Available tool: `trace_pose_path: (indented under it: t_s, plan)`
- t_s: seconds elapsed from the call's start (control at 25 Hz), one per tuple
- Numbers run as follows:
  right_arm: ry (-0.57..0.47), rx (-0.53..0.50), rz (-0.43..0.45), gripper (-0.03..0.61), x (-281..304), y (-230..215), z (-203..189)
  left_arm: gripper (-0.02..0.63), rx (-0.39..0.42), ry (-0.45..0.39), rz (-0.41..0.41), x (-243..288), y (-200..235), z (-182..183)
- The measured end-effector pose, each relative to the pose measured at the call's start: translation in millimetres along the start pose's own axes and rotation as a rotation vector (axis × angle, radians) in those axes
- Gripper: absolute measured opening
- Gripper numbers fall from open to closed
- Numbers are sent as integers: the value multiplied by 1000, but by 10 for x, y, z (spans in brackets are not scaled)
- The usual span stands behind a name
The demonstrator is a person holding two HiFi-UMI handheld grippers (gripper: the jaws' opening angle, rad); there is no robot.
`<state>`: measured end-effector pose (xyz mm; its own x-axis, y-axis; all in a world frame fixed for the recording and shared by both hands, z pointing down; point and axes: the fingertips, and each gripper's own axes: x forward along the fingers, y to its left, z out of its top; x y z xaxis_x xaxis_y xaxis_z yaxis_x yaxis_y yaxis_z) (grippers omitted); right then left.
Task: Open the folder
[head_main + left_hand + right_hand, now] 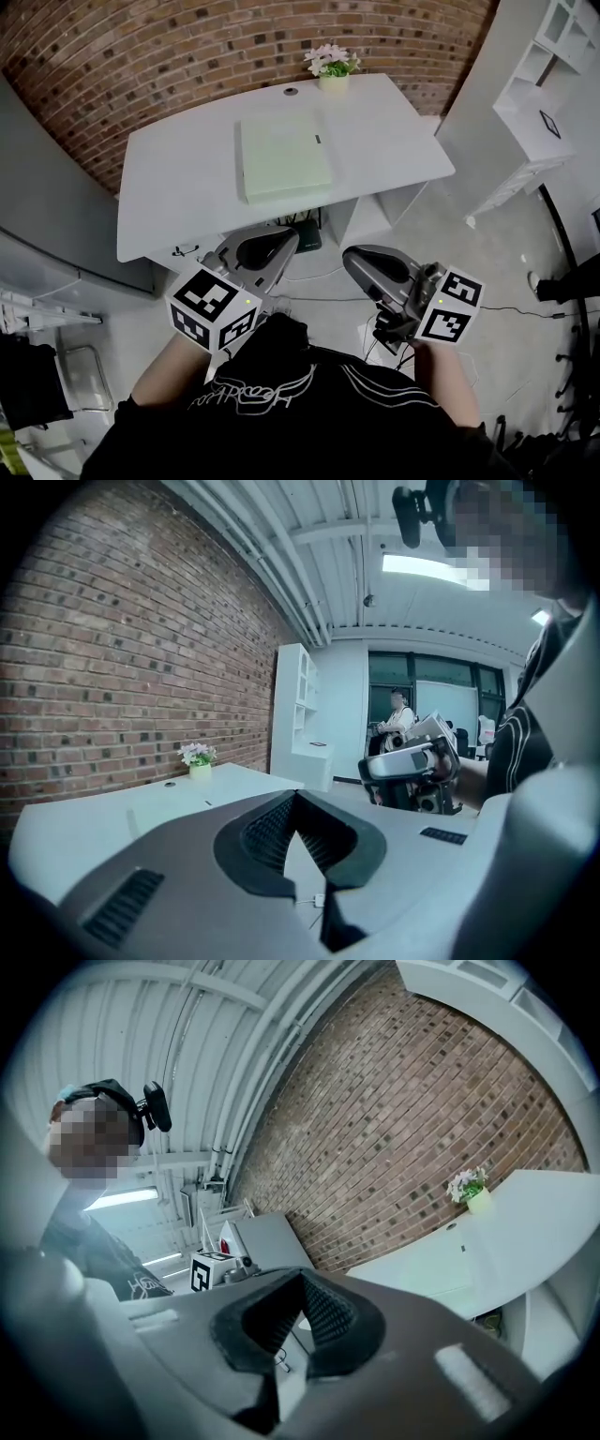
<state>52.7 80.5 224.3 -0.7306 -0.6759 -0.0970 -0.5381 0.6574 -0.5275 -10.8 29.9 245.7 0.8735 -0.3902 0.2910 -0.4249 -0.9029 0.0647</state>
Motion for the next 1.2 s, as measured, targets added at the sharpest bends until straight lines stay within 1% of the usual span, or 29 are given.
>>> trace_pose_path:
  t_s: [0.16, 0.36, 0.56, 0.64, 0.72, 0.84, 0.96, 1.08, 1.2]
  plan:
    - [10, 29, -19, 0, 100, -169, -32, 3, -4, 23, 27, 117, 239, -104]
    - [20, 69, -58, 0, 186, -450, -53, 3, 16, 52, -1, 335, 470, -191]
    - [19, 122, -98, 0, 250, -776, -116, 5, 86, 111, 60, 579, 814, -360]
    - [14, 145, -111, 0, 280, -906, -143, 8, 94, 128, 54, 677, 906, -414]
    - [12, 175, -127, 0, 293, -1012, -193, 26, 93, 150, 50, 751, 974, -475]
    - [18, 211, -144, 0, 301, -1155, -280, 40, 111, 184, 71, 855, 1092, -583]
    - [16, 243, -153, 0, 315, -1279, -326, 60, 172, 232, 100, 972, 1215, -722]
    - [-24, 312, -140, 0, 343, -1411, -309, 74, 274, 298, 129, 1110, 1364, -902]
    - [-32, 328, -151, 0, 381, -1567, -306, 84, 355, 348, 155, 1248, 1525, -1043]
